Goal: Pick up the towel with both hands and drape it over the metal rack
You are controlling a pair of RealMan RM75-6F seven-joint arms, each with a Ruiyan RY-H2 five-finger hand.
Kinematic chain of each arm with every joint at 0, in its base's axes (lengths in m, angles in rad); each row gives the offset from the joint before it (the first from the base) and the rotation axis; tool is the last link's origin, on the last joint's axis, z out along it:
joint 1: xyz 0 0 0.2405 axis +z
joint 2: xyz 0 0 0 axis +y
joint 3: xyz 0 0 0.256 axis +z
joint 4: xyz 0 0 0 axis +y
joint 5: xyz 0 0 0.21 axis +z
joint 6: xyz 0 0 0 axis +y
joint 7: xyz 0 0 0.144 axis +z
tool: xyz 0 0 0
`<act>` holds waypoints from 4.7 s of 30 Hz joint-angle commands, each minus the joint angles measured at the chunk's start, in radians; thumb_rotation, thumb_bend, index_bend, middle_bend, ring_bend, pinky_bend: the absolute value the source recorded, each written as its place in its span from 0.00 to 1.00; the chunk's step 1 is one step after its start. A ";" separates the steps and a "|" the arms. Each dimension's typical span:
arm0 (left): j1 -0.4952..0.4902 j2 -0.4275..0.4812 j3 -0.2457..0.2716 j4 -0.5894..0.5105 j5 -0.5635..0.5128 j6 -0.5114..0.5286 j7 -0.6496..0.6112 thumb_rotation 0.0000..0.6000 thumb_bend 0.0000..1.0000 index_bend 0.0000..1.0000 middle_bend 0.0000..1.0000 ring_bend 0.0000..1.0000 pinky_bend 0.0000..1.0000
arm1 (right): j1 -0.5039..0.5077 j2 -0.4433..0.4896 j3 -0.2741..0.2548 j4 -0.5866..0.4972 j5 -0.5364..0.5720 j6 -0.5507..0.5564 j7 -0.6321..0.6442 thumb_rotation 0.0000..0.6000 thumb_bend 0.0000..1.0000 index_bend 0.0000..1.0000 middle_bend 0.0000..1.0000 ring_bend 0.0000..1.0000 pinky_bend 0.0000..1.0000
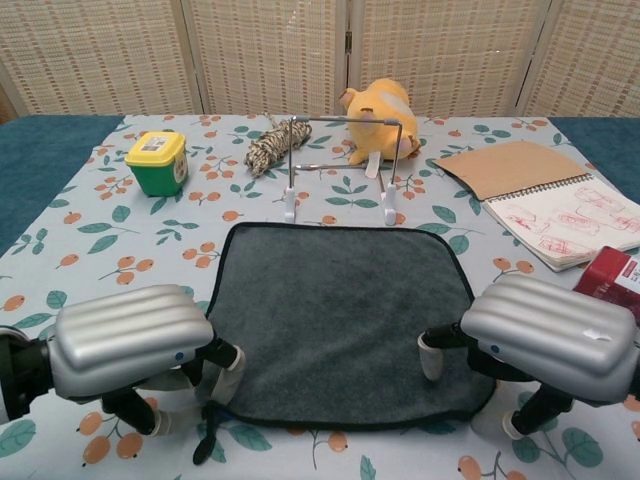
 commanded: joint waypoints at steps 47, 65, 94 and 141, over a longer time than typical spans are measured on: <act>-0.256 0.202 -0.460 -0.137 -0.451 -0.124 -0.135 1.00 0.37 0.53 1.00 0.92 1.00 | 0.134 0.196 0.348 -0.212 0.264 0.085 -0.033 1.00 0.43 0.64 0.95 0.92 1.00; -0.407 0.134 -0.580 0.060 -0.812 -0.190 -0.023 1.00 0.37 0.53 1.00 0.92 1.00 | 0.274 0.145 0.473 -0.106 0.479 -0.002 -0.099 1.00 0.43 0.64 0.95 0.92 1.00; -0.561 0.024 -0.592 0.412 -1.026 -0.262 0.068 1.00 0.37 0.54 1.00 0.92 1.00 | 0.500 -0.001 0.537 0.219 0.695 -0.116 -0.156 1.00 0.43 0.64 0.95 0.92 1.00; -0.632 -0.025 -0.544 0.572 -1.173 -0.378 0.209 1.00 0.35 0.32 0.69 0.62 0.99 | 0.660 -0.217 0.516 0.652 0.790 -0.247 -0.130 1.00 0.23 0.33 0.93 0.92 1.00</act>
